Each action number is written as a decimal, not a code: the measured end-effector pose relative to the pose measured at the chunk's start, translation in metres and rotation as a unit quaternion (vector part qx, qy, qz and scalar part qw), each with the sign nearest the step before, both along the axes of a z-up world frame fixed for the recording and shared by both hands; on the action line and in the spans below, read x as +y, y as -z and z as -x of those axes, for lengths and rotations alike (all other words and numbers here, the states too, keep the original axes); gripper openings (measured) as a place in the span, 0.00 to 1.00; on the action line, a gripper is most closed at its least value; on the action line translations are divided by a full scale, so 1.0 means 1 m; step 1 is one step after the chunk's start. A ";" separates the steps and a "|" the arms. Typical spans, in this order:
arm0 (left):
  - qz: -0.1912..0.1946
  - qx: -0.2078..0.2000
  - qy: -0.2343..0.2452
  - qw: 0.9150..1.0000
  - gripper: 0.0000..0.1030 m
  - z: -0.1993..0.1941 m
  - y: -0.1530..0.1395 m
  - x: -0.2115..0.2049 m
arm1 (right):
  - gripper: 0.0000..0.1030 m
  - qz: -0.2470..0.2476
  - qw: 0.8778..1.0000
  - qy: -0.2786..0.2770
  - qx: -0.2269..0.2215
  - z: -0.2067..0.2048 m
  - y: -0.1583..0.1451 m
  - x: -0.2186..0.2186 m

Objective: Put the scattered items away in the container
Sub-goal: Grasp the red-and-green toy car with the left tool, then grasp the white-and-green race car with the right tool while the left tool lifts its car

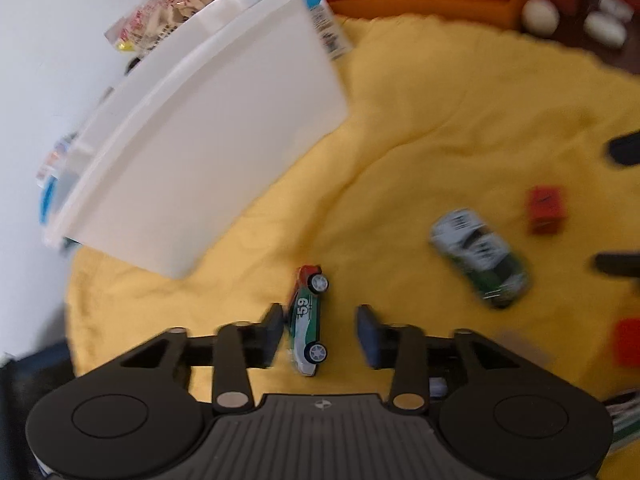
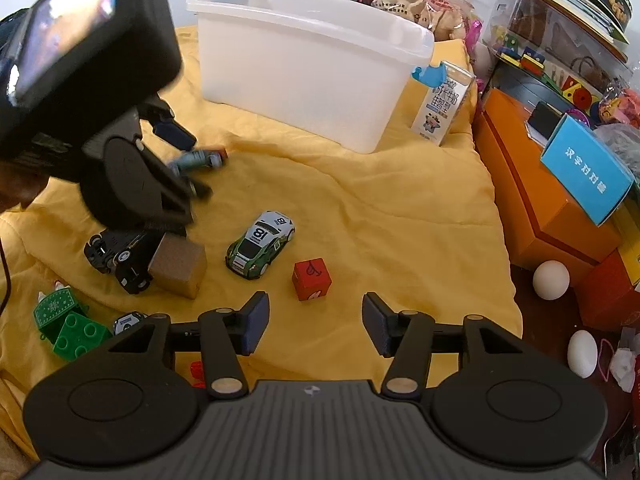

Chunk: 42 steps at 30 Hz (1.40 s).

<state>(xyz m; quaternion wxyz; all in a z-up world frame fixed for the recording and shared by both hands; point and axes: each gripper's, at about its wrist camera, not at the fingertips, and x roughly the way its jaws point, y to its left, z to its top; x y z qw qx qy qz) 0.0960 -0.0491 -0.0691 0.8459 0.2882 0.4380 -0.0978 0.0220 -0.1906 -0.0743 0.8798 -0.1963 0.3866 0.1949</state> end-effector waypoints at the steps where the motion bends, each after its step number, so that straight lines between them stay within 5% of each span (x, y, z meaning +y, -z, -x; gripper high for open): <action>1: 0.031 0.006 -0.003 1.000 0.45 0.003 -0.005 0.003 | 0.55 0.000 1.000 -0.001 -0.001 0.000 0.000 0.000; 5: 0.108 0.004 -0.038 0.993 0.48 0.012 -0.023 0.025 | 0.55 -0.004 1.000 -0.002 -0.001 -0.002 -0.001 0.001; 15: 0.181 0.030 -0.094 0.978 0.54 0.009 -0.026 0.059 | 0.57 -0.016 1.000 -0.023 -0.002 -0.014 -0.010 0.015; 18: 0.208 0.045 -0.100 0.972 0.54 0.005 -0.023 0.062 | 0.48 -0.020 0.999 -0.031 0.025 -0.022 -0.004 0.022; 23: 0.193 0.037 -0.096 0.976 0.54 -0.007 -0.020 0.061 | 0.47 -0.065 0.996 -0.029 0.045 -0.038 -0.011 0.035; 29: 0.183 0.085 -0.080 0.976 0.52 -0.032 0.007 0.064 | 0.49 -0.053 0.991 0.011 0.120 -0.068 0.016 0.053; 31: 0.190 0.083 -0.072 0.976 0.47 -0.033 0.009 0.064 | 0.50 -0.055 0.991 0.016 0.121 -0.067 0.022 0.054; 32: 0.188 0.081 -0.071 0.976 0.33 -0.033 0.008 0.063 | 0.44 -0.046 0.993 0.005 0.113 -0.065 0.023 0.057; 33: 0.190 0.079 -0.072 0.976 0.33 -0.032 0.007 0.063 | 0.38 -0.040 0.993 -0.010 0.106 -0.063 0.022 0.060; 37: 0.209 0.064 -0.080 0.973 0.33 -0.026 -0.010 0.064 | 0.32 -0.026 0.994 -0.028 0.099 -0.059 0.017 0.065; 42: 0.230 -0.004 -0.062 0.971 0.33 -0.015 -0.068 0.066 | 0.32 -0.041 0.997 -0.027 0.067 -0.062 -0.012 0.053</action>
